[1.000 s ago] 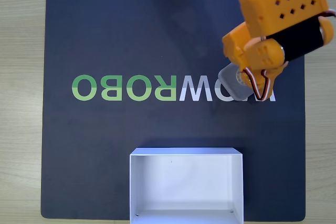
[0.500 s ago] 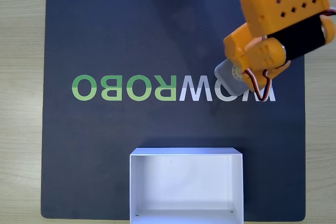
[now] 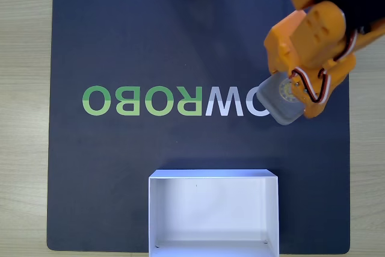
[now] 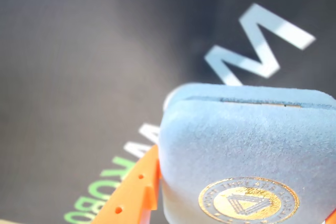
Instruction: Grab the usb to bin
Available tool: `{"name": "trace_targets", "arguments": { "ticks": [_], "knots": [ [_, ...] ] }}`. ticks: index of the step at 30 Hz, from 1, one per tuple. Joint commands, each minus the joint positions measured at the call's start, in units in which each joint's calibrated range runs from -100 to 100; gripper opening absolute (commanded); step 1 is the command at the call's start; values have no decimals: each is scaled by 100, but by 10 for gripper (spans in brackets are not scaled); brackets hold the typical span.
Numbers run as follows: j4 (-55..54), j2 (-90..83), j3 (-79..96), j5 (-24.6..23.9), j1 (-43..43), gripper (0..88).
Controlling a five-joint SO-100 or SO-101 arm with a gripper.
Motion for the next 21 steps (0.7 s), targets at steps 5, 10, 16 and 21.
{"name": "trace_targets", "arguments": {
  "ticks": [5,10,16,21],
  "knots": [
    [107,-2106,-212,-16,737,133],
    [238,-3174,-121,-284,1814,133],
    [482,-3852,-121,-305,2681,133],
    [404,-4022,-149,-269,2934,133]
  ]
}}
